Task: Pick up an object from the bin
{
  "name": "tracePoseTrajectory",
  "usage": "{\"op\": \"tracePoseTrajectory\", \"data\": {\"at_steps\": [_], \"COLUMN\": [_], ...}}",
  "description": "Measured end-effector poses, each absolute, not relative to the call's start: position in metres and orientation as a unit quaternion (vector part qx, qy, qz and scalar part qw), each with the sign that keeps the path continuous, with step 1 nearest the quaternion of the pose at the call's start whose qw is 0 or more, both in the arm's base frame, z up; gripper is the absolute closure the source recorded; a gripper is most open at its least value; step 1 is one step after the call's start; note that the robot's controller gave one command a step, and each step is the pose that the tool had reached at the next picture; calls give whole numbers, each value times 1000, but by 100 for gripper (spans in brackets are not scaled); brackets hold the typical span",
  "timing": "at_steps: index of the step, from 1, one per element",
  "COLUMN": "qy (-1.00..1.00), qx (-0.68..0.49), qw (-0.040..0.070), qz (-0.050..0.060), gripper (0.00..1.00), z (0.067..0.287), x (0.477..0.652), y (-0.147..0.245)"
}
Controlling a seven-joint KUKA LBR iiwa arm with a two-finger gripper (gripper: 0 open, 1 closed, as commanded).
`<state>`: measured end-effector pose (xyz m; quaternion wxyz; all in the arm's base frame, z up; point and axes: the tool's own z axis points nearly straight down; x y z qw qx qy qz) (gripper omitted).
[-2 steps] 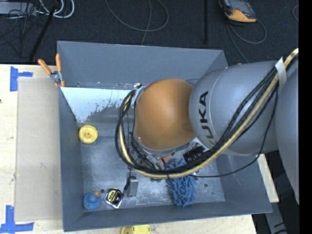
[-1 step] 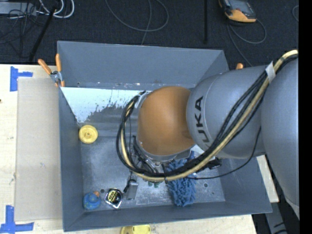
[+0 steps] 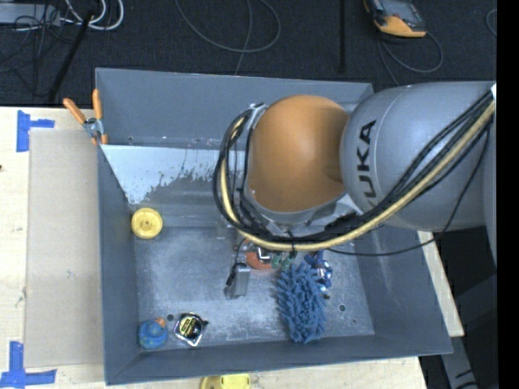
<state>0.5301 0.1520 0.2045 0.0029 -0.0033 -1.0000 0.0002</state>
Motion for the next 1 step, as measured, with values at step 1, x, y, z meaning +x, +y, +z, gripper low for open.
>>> {"op": "tracePoseTrajectory", "data": {"at_steps": [1], "qy": [-1000], "qx": [27], "qw": [-3], "qz": [1], "gripper": [0], "z": [241], "x": [568], "y": [130]}}
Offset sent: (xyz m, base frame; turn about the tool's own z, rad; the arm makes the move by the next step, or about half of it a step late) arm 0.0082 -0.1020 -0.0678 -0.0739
